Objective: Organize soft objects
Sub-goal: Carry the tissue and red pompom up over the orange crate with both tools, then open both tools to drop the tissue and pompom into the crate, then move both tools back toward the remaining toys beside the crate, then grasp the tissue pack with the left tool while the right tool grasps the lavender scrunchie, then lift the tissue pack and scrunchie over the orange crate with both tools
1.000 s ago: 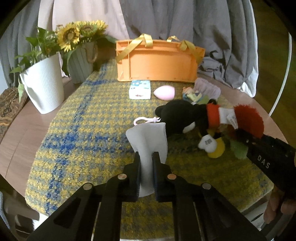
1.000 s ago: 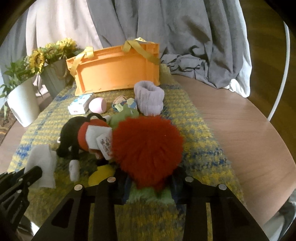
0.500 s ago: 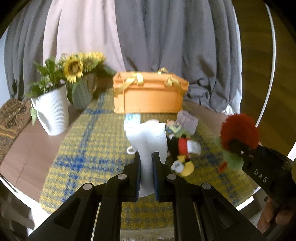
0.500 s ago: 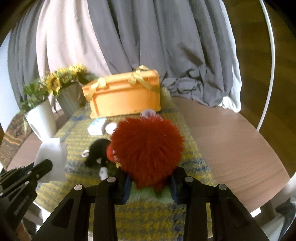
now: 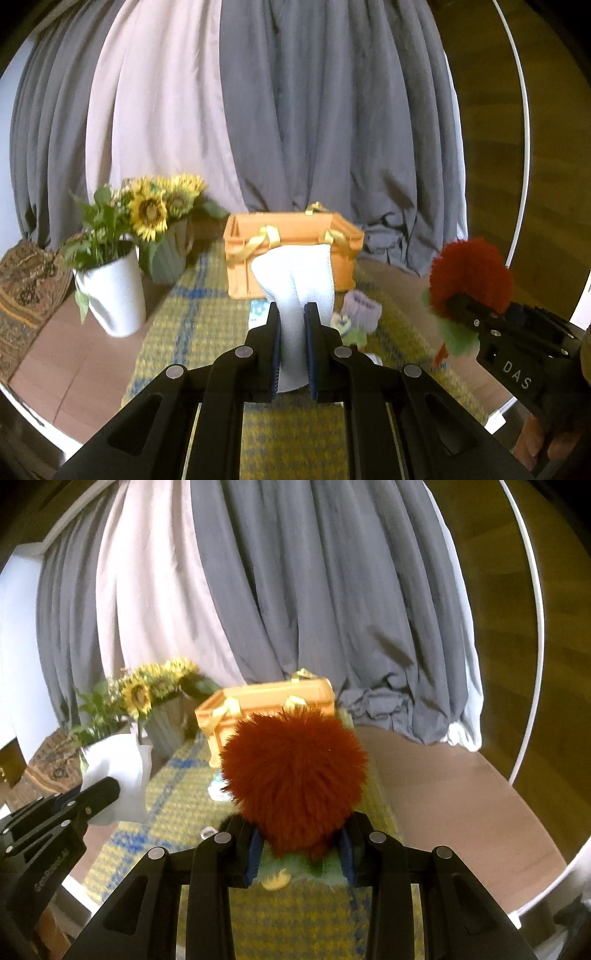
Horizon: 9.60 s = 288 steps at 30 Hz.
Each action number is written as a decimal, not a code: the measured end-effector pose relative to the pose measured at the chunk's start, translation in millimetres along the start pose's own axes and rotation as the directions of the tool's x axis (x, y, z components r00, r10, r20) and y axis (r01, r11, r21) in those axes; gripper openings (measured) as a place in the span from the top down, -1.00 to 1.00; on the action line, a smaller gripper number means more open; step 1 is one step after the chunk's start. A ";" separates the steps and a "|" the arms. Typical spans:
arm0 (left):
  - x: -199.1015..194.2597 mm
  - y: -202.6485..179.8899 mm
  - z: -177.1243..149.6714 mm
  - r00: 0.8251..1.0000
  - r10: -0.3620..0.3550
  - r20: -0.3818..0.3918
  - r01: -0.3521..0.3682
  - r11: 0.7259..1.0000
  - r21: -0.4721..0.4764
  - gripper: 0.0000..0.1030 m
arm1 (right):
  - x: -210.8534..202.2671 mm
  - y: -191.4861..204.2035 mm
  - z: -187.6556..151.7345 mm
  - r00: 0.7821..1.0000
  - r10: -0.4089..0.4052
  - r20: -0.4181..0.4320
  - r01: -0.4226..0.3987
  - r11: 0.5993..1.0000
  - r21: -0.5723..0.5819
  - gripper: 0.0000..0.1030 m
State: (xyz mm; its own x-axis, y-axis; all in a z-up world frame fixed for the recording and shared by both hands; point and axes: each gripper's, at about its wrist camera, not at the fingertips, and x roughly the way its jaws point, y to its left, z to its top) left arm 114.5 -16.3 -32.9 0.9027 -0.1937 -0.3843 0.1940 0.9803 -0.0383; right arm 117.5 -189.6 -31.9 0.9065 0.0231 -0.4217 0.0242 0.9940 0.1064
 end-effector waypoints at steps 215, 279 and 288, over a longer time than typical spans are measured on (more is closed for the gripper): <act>318.0 51.3 -11.8 0.865 -0.032 -0.500 0.080 0.994 0.074 -0.02 | 280.9 -20.1 -16.6 0.848 -0.209 -0.487 0.267 0.962 0.052 0.39; 246.4 94.1 173.2 0.987 -0.103 0.119 0.093 0.992 0.090 -0.02 | 233.6 54.3 143.3 0.998 -0.057 0.039 0.053 0.994 0.097 0.39; 284.5 91.6 172.6 0.993 -0.093 0.071 0.087 0.992 0.091 -0.02 | 272.5 46.2 150.5 0.999 -0.041 0.007 0.040 0.994 0.097 0.39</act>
State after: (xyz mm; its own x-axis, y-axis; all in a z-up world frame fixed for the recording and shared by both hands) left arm 455.4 11.5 13.5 0.9055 -0.2868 -0.3128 0.3059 0.9520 0.0127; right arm 429.1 -153.4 -6.4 0.9078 -0.0183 -0.4190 0.1011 0.9791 0.1762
